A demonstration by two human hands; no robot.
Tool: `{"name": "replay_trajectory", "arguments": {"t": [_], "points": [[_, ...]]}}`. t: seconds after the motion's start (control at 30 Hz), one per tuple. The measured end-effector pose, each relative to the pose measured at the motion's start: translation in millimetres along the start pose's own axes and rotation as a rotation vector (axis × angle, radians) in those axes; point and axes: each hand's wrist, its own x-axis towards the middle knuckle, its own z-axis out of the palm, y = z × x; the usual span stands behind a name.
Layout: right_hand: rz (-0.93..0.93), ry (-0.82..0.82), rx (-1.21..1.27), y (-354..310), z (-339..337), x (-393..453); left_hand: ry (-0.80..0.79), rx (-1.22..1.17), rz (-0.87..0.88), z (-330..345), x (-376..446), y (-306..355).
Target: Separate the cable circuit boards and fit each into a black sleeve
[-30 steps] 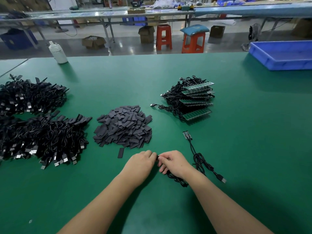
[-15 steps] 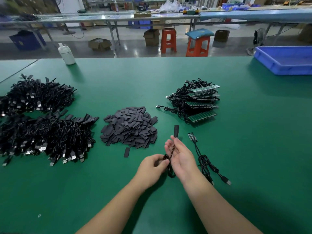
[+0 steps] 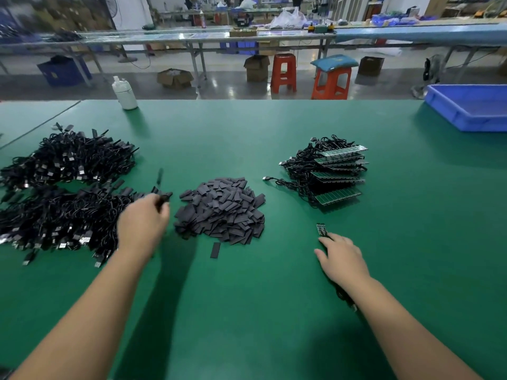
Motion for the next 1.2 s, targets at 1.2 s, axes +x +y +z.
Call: {"name": "replay_trajectory", "arguments": {"t": [1.2], "points": [[0.134, 0.035, 0.826, -50, -11, 11, -0.420, -0.454, 0.122, 34, -34, 83]]}}
